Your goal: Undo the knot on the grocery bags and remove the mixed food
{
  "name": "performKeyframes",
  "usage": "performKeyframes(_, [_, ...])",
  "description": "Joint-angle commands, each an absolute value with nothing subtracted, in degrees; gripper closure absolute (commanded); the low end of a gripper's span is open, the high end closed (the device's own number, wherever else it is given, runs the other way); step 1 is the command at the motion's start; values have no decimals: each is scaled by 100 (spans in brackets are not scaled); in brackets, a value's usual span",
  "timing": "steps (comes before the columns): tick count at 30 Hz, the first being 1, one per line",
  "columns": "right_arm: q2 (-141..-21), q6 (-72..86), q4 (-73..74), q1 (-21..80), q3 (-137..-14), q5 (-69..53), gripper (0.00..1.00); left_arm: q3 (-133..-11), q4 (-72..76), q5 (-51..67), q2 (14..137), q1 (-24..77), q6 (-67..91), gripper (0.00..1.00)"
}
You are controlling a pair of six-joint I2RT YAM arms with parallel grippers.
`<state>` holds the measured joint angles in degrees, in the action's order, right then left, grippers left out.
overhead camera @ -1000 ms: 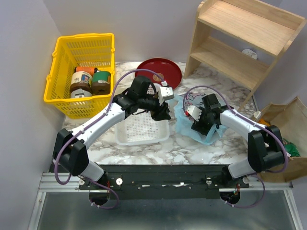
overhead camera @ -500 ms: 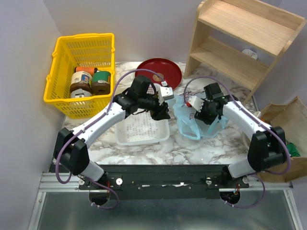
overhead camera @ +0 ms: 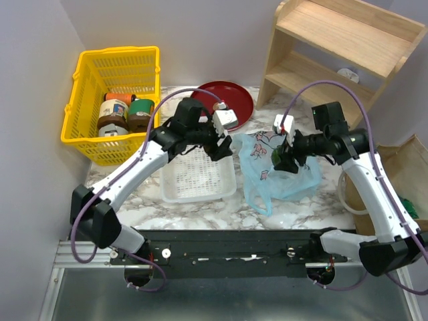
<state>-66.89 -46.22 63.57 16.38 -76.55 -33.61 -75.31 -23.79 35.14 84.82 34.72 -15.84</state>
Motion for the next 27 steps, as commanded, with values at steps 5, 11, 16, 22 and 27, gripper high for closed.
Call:
performKeyframes(5, [-8354, -2374, 5089, 2293, -9979, -4808, 58, -7269, -2135, 11, 6865, 3252, -757, 14])
performKeyframes(11, [-10035, -1364, 4712, 2935, -11153, -4834, 57, -6908, -2180, -668, 6285, 3121, -764, 13])
performKeyframes(16, [-11431, -433, 3974, 3216, -11680, -4852, 58, -6900, -2145, -213, 6038, 2900, -957, 13])
performKeyframes(22, [-12330, -228, 3595, 3734, -12522, -4536, 52, -6759, -2136, 139, 5959, 2900, -1072, 13])
performKeyframes(27, [-13077, -430, 3490, 3911, -13069, -3527, 8, -6802, -2048, 518, 6082, 2883, -844, 13])
